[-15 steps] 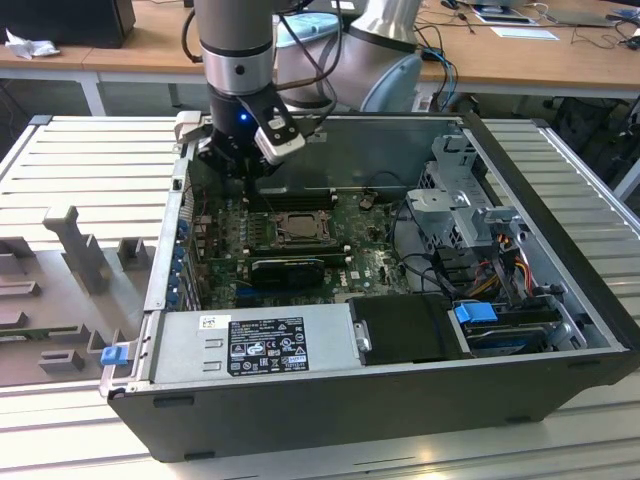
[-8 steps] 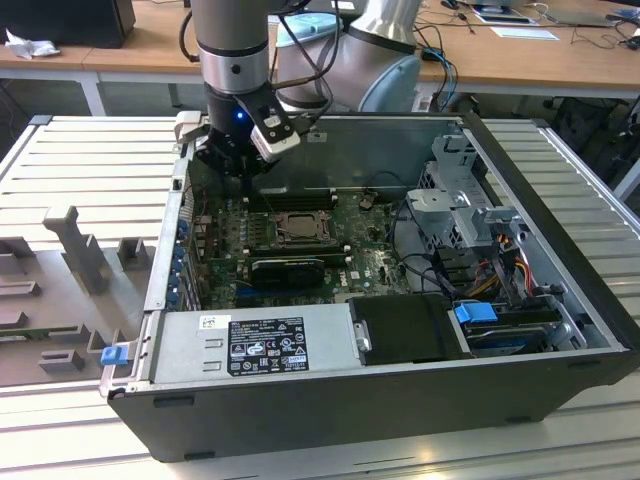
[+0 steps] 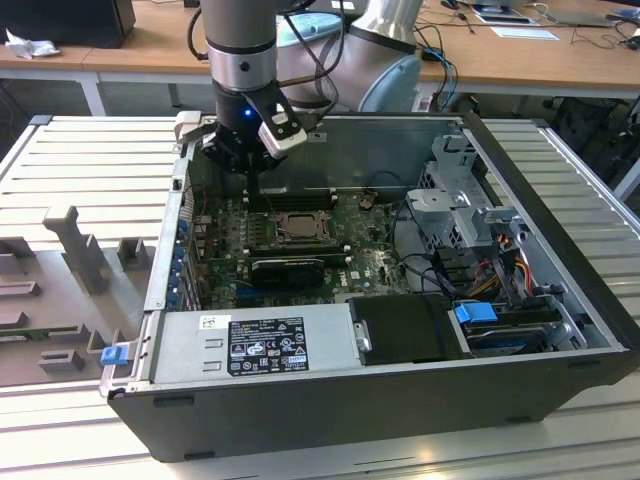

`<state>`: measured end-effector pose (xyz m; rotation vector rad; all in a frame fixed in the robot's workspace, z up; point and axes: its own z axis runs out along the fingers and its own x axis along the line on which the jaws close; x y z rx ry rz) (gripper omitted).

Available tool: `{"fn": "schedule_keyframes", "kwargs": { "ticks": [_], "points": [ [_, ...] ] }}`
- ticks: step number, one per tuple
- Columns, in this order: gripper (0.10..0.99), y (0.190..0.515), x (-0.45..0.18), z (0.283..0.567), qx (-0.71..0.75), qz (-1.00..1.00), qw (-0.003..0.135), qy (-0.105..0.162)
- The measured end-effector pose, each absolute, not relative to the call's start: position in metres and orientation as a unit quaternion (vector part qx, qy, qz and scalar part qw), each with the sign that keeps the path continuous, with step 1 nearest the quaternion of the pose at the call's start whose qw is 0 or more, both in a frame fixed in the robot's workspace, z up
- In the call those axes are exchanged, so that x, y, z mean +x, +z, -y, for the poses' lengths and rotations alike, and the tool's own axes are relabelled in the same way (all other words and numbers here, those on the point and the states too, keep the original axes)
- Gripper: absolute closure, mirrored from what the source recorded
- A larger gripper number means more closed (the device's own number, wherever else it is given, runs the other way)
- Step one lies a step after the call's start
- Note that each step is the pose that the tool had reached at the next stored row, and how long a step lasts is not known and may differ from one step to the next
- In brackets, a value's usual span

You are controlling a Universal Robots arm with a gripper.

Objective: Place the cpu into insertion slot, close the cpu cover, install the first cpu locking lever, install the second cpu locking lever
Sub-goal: 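Install the first cpu locking lever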

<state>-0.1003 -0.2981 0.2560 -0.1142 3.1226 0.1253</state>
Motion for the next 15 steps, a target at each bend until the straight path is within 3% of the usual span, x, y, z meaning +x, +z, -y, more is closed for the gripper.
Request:
{"fn": "schedule_keyframes", "kwargs": {
  "ticks": [7,11,15],
  "points": [
    [0.98,0.254,-0.046,0.298,-0.037,-0.999,0.007,0.04],
    [0.98,0.252,-0.044,0.298,-0.036,-0.997,0.007,0.06],
    [0.98,0.24,-0.041,0.297,-0.038,-0.997,0.007,0.061]
  ]
}}
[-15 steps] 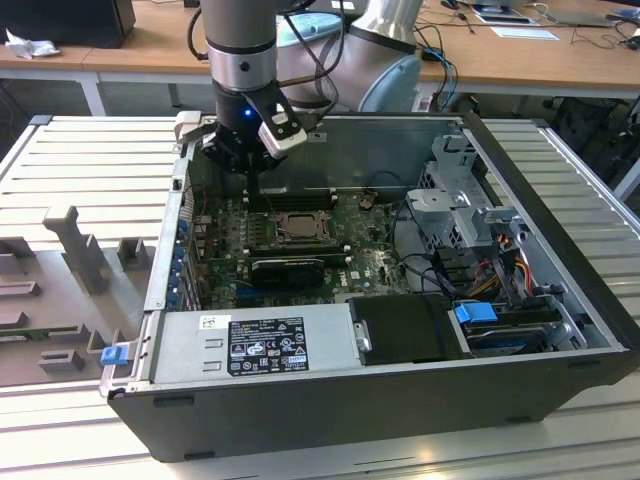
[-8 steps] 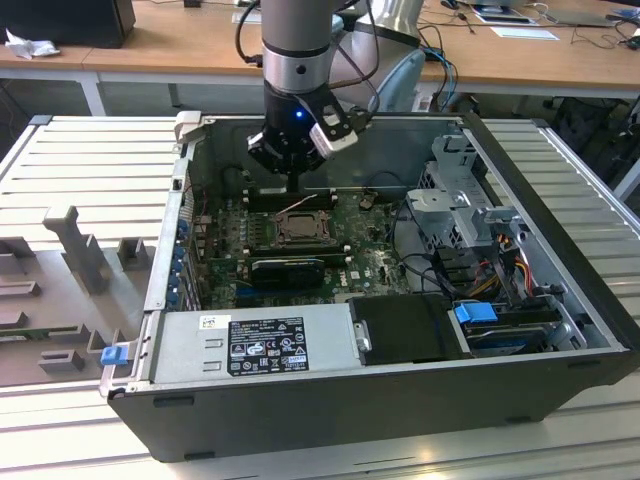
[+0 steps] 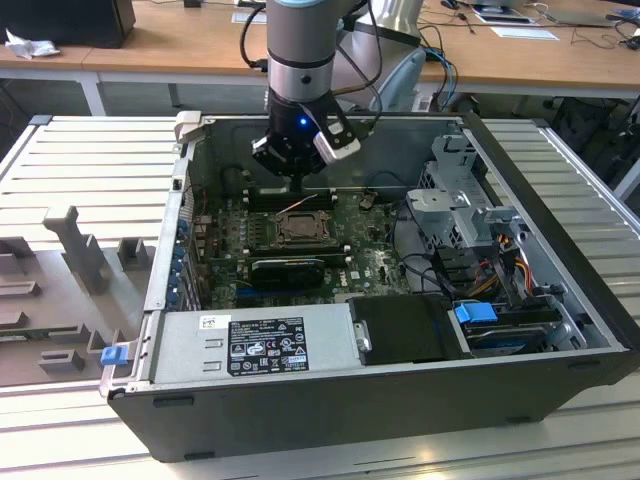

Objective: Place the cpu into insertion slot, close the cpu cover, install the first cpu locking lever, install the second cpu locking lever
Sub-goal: 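Install the first cpu locking lever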

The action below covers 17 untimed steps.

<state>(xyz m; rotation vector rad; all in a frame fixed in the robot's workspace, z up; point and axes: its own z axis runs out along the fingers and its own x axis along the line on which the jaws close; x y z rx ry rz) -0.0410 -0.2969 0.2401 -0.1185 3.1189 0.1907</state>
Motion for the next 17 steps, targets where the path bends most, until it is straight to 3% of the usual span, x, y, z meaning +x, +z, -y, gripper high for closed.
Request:
{"fn": "schedule_keyframes", "kwargs": {
  "ticks": [17],
  "points": [
    [0.98,0.215,-0.022,0.29,-0.037,-0.997,0.007,0.061]
  ]
}}
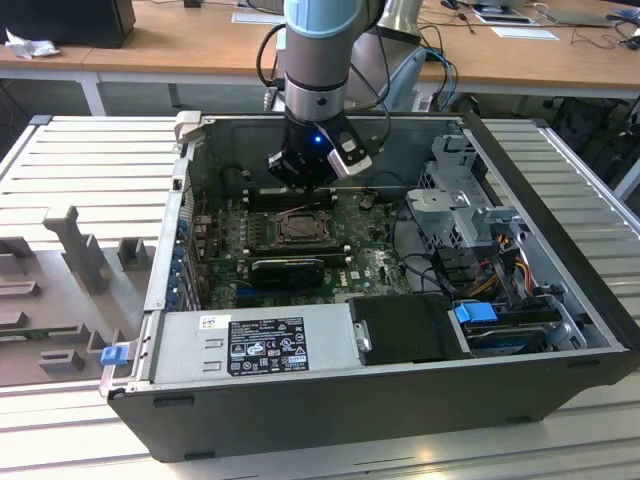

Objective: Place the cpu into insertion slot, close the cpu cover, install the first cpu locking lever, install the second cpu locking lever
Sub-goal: 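Install the first cpu locking lever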

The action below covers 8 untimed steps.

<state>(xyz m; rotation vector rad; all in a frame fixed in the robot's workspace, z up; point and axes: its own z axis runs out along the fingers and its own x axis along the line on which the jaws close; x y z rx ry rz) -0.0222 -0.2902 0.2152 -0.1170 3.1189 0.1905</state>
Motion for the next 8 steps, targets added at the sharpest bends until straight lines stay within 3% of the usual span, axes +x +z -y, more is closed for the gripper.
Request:
{"fn": "schedule_keyframes", "kwargs": {
  "ticks": [8],
  "points": [
    [0.98,0.2056,-0.0188,0.2902,-0.037,-0.997,0.007,0.061]
  ]
}}
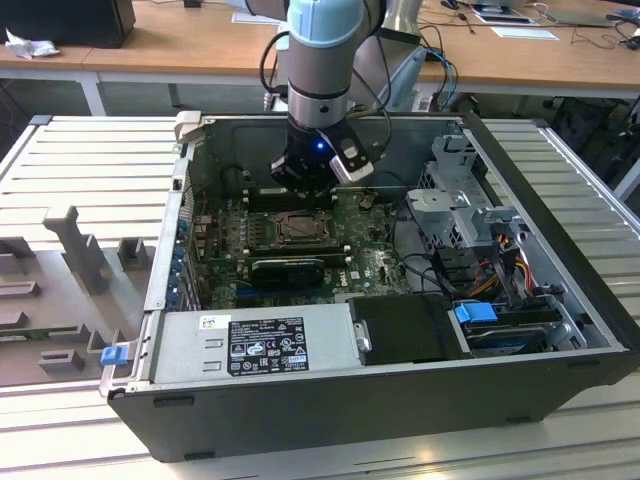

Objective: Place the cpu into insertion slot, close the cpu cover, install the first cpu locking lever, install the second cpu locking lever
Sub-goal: 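Install the first cpu locking lever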

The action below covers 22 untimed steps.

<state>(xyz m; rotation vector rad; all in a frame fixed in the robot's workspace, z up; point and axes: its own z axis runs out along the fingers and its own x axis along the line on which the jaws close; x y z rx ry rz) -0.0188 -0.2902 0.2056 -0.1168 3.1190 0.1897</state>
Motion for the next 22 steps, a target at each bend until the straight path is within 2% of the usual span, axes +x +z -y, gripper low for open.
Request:
{"fn": "schedule_keyframes", "kwargs": {
  "ticks": [14,22],
  "points": [
    [0.98,0.203,-0.0182,0.2902,-0.038,-0.998,0.007,0.049],
    [0.98,0.2022,-0.0181,0.2901,-0.037,-0.998,0.007,0.052]
  ]
}}
